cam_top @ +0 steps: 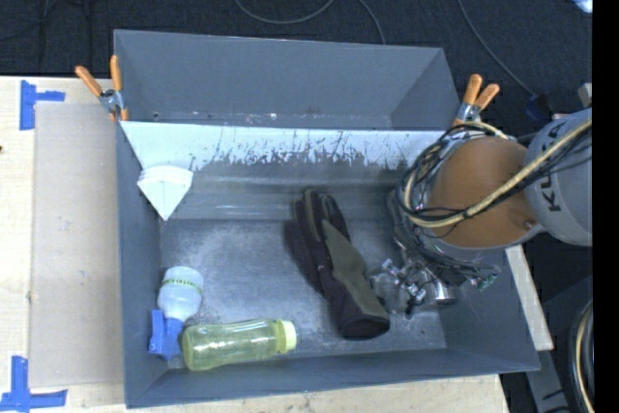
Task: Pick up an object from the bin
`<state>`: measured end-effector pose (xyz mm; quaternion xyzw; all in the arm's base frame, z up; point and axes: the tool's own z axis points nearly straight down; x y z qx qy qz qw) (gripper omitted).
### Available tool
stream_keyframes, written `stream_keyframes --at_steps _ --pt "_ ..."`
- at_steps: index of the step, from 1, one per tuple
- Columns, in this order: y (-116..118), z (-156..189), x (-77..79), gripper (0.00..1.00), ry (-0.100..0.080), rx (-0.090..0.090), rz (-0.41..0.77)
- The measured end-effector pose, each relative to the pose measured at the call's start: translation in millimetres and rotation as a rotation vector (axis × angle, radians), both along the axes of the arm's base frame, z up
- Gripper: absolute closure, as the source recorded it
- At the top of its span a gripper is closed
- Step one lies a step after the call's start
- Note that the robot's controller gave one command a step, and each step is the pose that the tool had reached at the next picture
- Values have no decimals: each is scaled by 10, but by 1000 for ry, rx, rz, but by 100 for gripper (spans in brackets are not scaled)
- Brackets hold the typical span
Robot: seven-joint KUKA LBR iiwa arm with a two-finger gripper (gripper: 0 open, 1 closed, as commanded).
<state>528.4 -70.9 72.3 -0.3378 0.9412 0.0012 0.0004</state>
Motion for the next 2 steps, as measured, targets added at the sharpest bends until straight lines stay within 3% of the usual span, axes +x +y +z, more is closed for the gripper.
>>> stream_keyframes --at_steps 1,2 --pt "2 0 0 100 0 0 1" --pt "158 435 -86 0 1 1 -40"
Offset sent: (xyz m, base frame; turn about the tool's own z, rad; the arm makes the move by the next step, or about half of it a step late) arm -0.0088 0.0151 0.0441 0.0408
